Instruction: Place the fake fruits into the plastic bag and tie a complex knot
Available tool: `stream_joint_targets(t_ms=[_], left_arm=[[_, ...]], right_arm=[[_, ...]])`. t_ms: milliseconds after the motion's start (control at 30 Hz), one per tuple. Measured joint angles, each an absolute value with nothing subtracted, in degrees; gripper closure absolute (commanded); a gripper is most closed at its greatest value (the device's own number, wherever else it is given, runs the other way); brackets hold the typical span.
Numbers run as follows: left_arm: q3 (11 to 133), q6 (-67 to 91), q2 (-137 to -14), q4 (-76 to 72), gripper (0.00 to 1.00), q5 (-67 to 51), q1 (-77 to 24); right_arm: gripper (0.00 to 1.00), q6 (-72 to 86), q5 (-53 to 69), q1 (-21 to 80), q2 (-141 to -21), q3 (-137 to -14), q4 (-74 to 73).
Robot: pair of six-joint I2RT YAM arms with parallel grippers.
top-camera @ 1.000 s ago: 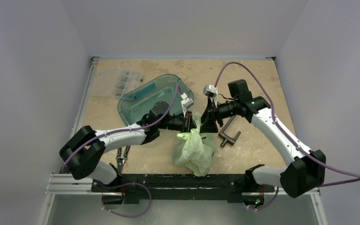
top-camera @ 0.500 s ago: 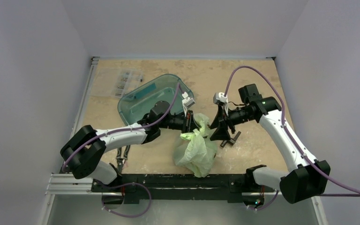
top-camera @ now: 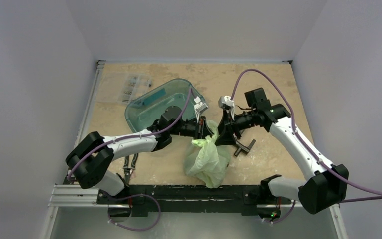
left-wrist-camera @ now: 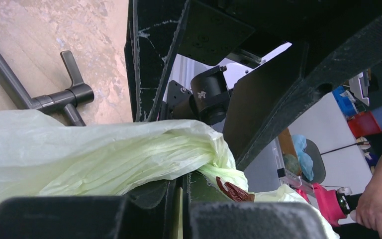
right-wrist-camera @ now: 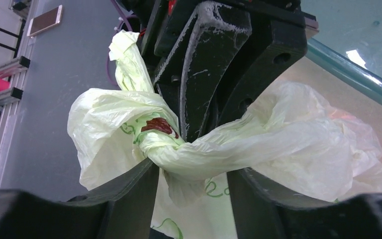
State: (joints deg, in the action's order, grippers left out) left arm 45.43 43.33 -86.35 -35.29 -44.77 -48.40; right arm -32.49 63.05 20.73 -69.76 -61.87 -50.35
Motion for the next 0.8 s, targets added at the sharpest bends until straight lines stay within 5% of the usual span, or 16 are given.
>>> stream_joint_targets(t_ms=[300, 567, 800], left_arm=[[45.4, 41.9, -86.3, -35.2, 1.00, -45.1, -48.4], [43.6, 39.8, -84.8, -31.9, 0.60, -45.3, -46.5], [42.0, 35.8, -76.3, -24.5, 0.48, -46.3, -39.6]], right_arm=[[1.00, -29.5, 62.5, 21.4, -69.8, -61.4, -48.4], [1.00, -34.1, 61.2, 21.3, -69.5, -62.0, -53.1], [1.00, -36.0, 60.9, 21.5, -69.5, -62.7, -53.8]])
